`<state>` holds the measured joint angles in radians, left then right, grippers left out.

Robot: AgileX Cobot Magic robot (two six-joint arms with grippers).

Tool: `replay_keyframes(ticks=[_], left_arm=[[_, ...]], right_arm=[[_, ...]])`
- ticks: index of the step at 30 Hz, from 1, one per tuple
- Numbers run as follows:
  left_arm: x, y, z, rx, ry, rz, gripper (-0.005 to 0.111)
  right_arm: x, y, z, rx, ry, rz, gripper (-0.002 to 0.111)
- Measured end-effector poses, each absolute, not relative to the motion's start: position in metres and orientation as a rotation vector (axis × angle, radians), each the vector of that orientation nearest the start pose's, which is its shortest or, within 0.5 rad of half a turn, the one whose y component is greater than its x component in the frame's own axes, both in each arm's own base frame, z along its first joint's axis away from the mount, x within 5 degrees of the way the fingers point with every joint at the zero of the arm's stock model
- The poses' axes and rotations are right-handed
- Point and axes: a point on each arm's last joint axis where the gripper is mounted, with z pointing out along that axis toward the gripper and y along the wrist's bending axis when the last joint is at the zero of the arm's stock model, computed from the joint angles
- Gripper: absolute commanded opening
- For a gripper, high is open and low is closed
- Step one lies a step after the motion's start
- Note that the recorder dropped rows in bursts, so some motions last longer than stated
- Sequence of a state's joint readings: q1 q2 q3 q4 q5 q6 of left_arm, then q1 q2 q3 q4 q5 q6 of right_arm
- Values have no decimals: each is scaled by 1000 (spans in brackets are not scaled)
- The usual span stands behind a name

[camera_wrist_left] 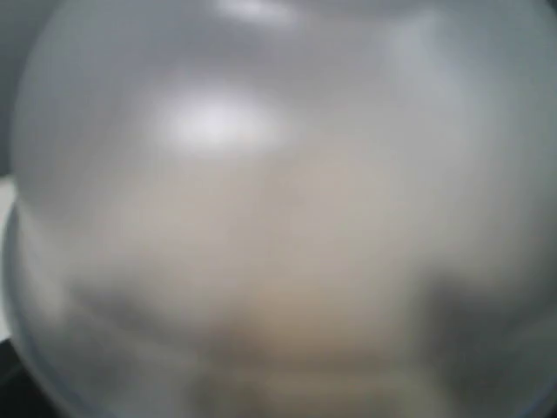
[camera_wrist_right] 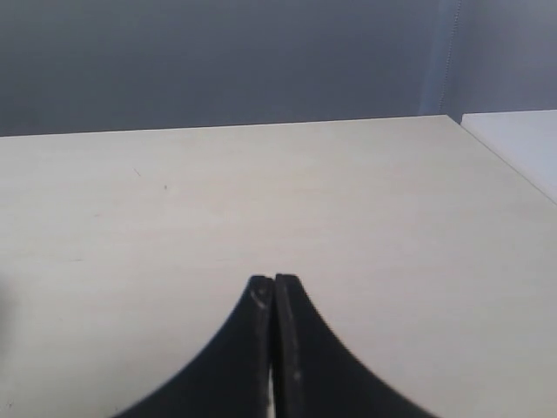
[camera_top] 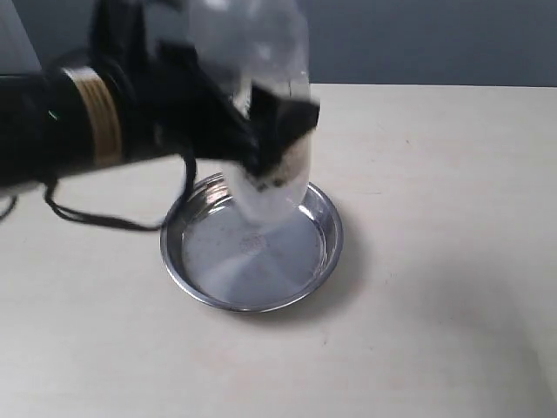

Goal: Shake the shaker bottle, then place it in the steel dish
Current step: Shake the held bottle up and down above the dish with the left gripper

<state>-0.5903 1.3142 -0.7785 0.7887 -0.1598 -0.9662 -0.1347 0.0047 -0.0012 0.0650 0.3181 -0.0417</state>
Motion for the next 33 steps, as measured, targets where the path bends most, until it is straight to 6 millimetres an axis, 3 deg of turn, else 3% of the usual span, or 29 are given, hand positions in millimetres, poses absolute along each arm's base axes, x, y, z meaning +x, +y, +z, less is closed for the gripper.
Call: replay_keyframes(ticks=[1,3,6,7,11,12,13,16,17,21,22,26,27,28,31,33], left_arm=[[235,-167,272,466,1970,-579,0],[236,-163,270,458,2000,-525,0],[227,-158,310,465,1847,-559,0],[225,-159,311,478,1823,-586,0],[230,-166,255,508,2012,-566,0],[231,-165,248,498,2051,-536,0],[230,-163,252,495,2047,-520,0],[223,-162,294,505,1872,-584,0],[222,-163,296,503,1854,-613,0],[228,-168,247,510,2022,-594,0],[229,-166,244,503,2050,-564,0],[222,-162,301,508,1840,-588,0],[221,-162,304,507,1821,-604,0],[220,-163,300,509,1826,-622,0],[225,-162,254,499,2019,-549,0],[224,-158,254,481,2050,-501,0]], right_arm=[[54,-5,185,125,1801,-63,-1],[54,-5,185,125,1801,-63,-1],[54,-5,185,125,1799,-63,-1],[54,-5,185,125,1799,-63,-1],[54,-5,185,125,1799,-63,-1],[54,-5,185,125,1801,-63,-1],[54,-5,185,125,1801,-63,-1],[54,-5,185,125,1801,-63,-1],[54,-5,185,125,1801,-63,-1],[54,-5,185,125,1801,-63,-1],[54,-5,185,125,1801,-63,-1],[54,-5,185,125,1801,-63,-1],[54,-5,185,125,1801,-63,-1],[54,-5,185,125,1801,-63,-1],[54,-5,185,125,1801,-63,-1],[54,-5,185,125,1801,-63,-1]])
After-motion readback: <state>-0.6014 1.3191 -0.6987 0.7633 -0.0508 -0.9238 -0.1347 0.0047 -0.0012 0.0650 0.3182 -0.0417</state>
